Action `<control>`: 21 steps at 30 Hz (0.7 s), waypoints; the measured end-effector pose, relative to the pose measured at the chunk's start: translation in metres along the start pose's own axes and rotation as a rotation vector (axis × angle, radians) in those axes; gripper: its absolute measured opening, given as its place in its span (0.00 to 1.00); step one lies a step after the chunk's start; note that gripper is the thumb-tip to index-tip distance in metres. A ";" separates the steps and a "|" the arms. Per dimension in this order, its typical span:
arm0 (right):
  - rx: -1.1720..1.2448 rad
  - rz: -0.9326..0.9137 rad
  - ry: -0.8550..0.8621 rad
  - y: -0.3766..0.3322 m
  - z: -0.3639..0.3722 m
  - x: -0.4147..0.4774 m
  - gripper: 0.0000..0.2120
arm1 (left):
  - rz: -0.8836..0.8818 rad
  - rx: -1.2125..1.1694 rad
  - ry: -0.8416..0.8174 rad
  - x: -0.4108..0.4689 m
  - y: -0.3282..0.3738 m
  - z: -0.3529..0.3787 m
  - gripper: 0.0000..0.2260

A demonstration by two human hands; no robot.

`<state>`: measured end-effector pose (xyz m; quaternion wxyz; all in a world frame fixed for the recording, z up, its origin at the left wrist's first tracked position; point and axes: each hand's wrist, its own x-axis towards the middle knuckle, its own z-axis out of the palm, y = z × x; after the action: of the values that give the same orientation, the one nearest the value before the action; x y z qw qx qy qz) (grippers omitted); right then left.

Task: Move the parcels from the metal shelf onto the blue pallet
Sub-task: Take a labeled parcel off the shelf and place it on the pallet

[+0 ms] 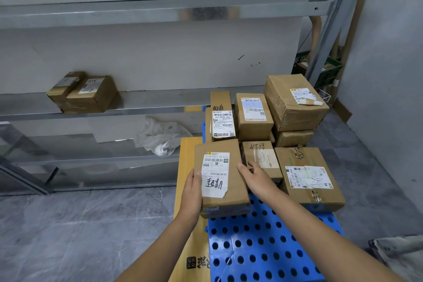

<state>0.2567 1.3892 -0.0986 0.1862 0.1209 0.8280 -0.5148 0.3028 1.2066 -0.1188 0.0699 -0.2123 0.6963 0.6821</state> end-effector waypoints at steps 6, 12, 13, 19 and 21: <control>0.029 0.031 -0.018 0.004 0.003 -0.001 0.37 | -0.036 -0.001 0.009 0.003 -0.002 -0.002 0.19; 0.016 0.029 -0.011 0.004 -0.003 0.000 0.39 | -0.101 0.022 0.039 0.005 -0.002 -0.009 0.26; 0.012 0.027 -0.010 0.004 -0.004 0.000 0.38 | -0.102 0.022 0.043 0.005 -0.002 -0.010 0.25; -0.003 0.028 0.023 0.003 -0.008 -0.001 0.36 | -0.082 0.035 0.068 0.004 -0.001 -0.016 0.23; -0.031 0.007 0.049 0.000 -0.012 -0.002 0.35 | -0.063 0.074 0.082 0.004 0.001 -0.022 0.25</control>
<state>0.2558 1.3995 -0.0928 0.1695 0.1333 0.8397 -0.4984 0.3032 1.1841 -0.1176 0.0708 -0.2593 0.7163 0.6439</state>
